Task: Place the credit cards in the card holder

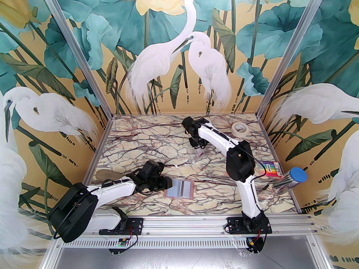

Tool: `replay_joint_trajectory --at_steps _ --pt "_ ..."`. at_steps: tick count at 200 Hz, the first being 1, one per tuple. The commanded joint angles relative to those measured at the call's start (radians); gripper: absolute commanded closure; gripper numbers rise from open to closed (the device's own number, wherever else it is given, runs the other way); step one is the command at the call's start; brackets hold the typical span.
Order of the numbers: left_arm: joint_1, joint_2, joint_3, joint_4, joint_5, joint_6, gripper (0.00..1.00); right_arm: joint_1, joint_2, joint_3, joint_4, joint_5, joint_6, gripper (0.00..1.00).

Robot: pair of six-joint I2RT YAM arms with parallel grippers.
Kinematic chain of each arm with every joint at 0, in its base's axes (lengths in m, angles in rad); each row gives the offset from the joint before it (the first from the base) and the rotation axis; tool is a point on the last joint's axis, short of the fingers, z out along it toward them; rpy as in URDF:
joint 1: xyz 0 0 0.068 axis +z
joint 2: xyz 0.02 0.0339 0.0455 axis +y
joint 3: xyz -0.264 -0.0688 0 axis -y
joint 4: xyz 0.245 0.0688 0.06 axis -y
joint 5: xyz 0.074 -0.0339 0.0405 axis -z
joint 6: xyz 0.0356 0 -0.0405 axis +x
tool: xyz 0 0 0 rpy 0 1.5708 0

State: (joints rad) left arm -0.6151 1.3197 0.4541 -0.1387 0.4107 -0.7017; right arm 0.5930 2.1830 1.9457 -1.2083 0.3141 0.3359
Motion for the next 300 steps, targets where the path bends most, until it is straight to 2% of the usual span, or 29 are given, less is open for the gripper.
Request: replay_joint_trajectory --at_steps 1,26,54,300 --pt "0.005 0.036 -0.011 -0.03 -0.027 0.021 0.56 0.008 0.001 0.021 -0.006 0.011 -0.004 0.62" --pt "0.005 0.036 -0.013 -0.031 -0.025 0.021 0.56 0.007 0.018 0.019 0.0 0.02 -0.003 0.56" --pt "0.005 0.036 -0.015 -0.031 -0.026 0.021 0.56 0.005 0.033 0.018 0.003 0.025 0.0 0.54" --pt "0.005 0.058 0.001 -0.029 -0.021 0.024 0.56 -0.014 0.056 0.0 -0.006 0.072 -0.014 0.53"
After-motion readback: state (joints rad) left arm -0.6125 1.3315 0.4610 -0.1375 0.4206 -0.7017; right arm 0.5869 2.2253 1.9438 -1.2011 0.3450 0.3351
